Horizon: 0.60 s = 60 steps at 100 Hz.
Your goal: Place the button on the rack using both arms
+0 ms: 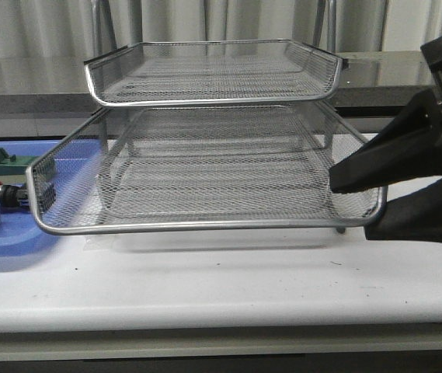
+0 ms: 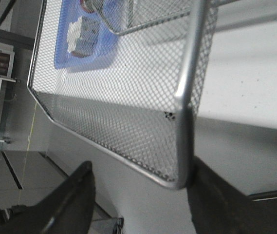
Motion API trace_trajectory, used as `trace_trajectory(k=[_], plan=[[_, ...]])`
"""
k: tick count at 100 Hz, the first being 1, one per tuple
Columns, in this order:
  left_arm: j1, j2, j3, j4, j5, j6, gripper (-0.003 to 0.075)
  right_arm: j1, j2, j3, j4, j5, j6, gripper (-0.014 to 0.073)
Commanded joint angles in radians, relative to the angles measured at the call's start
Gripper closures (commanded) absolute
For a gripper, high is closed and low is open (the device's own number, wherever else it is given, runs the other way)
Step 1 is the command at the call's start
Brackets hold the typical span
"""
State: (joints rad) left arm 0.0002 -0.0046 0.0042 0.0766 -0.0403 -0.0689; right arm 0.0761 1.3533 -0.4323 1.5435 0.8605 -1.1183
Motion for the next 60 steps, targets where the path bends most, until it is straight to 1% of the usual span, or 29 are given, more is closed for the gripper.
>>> trace_trajectory(k=[1, 18, 28, 41, 60], plan=[[-0.001, -0.030, 0.034, -0.010, -0.083, -0.009, 0.0741, 0.003, -0.027, -0.017, -0.041, 0.090, 0.002, 0.0140], [-0.001, -0.030, 0.034, -0.010, -0.083, -0.009, 0.0741, 0.003, -0.085, -0.026, -0.185, 0.063, 0.099, 0.0140], [-0.001, -0.030, 0.034, -0.010, -0.083, -0.009, 0.0741, 0.003, -0.160, -0.057, -0.315, 0.014, 0.218, 0.0140], [-0.001, -0.030, 0.034, -0.010, -0.083, -0.009, 0.0741, 0.003, -0.284, -0.128, -0.563, -0.029, 0.417, 0.0140], [-0.001, -0.030, 0.034, -0.010, -0.083, -0.009, 0.0741, 0.003, -0.432, -0.257, -0.973, 0.009, 0.731, 0.0140]])
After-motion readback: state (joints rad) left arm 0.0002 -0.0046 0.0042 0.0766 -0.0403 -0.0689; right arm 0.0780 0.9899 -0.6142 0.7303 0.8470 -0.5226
